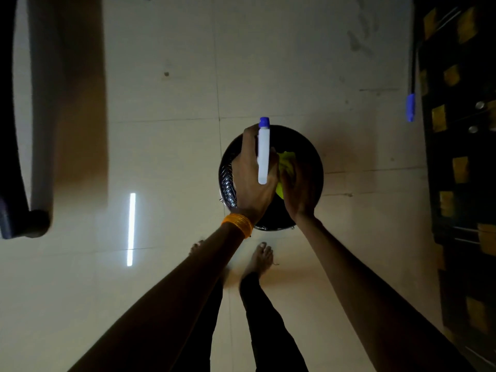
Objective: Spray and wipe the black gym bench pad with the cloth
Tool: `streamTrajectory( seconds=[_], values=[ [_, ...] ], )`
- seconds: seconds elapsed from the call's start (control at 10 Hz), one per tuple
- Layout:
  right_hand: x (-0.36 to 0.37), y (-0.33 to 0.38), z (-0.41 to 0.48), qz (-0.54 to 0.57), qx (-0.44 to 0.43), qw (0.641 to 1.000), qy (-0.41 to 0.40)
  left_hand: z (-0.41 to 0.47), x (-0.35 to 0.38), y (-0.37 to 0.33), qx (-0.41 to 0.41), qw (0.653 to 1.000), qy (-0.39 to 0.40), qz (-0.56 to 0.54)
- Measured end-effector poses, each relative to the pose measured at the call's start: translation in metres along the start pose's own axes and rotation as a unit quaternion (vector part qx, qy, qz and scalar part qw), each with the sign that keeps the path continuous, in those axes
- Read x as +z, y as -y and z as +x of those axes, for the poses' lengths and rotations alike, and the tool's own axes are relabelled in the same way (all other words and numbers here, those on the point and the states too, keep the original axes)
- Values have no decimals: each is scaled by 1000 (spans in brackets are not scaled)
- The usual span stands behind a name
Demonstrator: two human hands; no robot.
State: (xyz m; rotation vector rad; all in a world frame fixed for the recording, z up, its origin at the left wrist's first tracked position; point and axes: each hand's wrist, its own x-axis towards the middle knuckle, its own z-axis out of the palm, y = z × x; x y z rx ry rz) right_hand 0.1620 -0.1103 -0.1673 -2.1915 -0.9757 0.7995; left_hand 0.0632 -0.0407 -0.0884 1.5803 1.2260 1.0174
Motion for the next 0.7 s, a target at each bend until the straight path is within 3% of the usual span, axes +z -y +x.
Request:
streamTrajectory(
  seconds=[0.4,0.5,0.6,0.7],
  values=[
    [-5,-9,0,10,34,996,82,-6,-6,-7,-28,999,35,12],
    [-25,12,-4,32,35,997,56,-10,-16,-9,-35,995,82,55],
    [-49,32,-5,-21,21,999,24,-15,-33,-17,-23,979,169,114],
    [-75,64,-6,-70,-5,998,6,-11,-67,-22,-11,963,207,174]
  ],
)
